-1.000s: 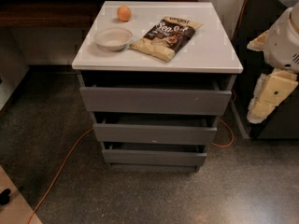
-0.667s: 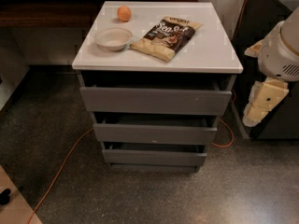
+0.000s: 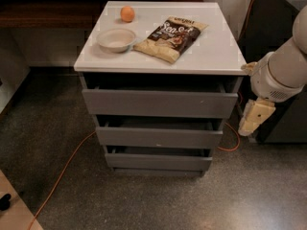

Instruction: Open top drawer

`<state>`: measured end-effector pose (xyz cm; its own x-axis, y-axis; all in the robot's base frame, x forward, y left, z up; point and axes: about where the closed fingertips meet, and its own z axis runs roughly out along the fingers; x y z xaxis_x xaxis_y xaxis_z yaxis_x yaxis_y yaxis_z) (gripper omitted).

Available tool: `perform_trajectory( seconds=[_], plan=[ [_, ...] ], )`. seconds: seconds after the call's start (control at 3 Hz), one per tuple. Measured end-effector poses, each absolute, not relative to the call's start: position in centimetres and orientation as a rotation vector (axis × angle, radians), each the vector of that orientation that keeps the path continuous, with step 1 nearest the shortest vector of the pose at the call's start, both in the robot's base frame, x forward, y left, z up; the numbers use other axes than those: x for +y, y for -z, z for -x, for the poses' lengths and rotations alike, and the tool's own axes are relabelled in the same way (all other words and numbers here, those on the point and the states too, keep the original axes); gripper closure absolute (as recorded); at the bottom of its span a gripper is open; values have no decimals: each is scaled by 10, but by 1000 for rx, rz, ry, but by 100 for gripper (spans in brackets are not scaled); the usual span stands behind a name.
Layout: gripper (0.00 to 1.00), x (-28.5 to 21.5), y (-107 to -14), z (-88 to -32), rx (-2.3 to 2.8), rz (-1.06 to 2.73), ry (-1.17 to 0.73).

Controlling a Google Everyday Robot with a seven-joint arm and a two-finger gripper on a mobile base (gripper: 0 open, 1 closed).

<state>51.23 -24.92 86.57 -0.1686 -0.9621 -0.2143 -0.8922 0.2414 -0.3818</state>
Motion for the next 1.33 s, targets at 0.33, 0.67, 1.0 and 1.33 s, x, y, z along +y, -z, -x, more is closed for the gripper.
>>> perform_trajectory(
  seconds=[0.33, 0.67, 1.0, 1.33],
  plan=[
    [0, -247, -863, -512, 2115, 1705, 224],
    [0, -245, -860, -511, 2115, 1715, 210],
    [0, -227, -835, -523, 2070, 1736, 149],
    [0, -210, -804, -533, 2026, 1736, 82]
  ],
)
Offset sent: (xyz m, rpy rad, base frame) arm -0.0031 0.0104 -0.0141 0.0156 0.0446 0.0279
